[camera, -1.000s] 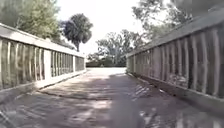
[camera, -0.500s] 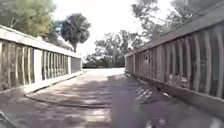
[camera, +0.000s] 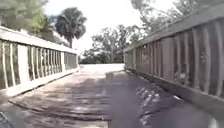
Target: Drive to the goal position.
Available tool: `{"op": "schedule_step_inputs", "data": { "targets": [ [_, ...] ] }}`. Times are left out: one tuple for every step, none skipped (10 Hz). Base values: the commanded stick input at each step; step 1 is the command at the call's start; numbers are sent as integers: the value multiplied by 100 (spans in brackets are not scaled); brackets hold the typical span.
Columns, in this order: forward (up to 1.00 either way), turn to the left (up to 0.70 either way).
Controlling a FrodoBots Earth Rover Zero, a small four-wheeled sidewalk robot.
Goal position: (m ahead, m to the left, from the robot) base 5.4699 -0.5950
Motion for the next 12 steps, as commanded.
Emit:
{"op": "schedule_step_inputs", "data": {
  "targets": [
    [70, 0],
    [70, 0],
    [70, 0],
    [70, 6],
    [70, 30],
    [70, 35],
    [70, 35],
    [70, 35],
    [70, 35],
    [70, 0],
    [70, 0],
    [70, 0]
  ]
}}
